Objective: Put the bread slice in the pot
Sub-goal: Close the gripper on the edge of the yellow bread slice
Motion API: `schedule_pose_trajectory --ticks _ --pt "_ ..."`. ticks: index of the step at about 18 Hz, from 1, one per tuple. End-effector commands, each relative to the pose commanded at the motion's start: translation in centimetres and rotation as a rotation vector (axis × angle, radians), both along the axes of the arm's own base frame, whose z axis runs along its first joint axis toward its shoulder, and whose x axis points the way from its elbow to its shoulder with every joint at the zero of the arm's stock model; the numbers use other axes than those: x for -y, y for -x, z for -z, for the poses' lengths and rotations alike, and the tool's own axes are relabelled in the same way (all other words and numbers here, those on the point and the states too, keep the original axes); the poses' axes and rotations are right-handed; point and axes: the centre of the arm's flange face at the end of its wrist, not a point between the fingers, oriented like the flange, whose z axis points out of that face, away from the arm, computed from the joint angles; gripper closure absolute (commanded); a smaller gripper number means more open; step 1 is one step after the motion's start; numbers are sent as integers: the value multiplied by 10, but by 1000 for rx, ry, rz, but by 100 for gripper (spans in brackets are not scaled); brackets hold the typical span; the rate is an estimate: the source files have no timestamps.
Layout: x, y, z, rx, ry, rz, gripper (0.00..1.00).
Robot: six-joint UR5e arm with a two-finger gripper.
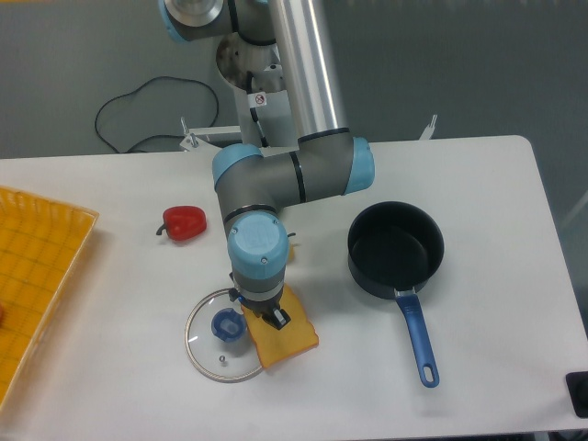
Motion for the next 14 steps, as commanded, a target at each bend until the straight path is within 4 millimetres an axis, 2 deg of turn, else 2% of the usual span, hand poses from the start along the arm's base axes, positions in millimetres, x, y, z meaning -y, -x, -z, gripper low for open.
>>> schedule_pose_trajectory --ticks 1,2,4,6,14 --pt "2 5 -2 -4 0 -7 44" --pt "6 13 -5 -10 -4 -14 0" --pt "8 14 -4 -13 -1 -18 0" --pt "14 25 -2 -12 -4 -38 0" --pt "10 26 18 -8 0 25 0"
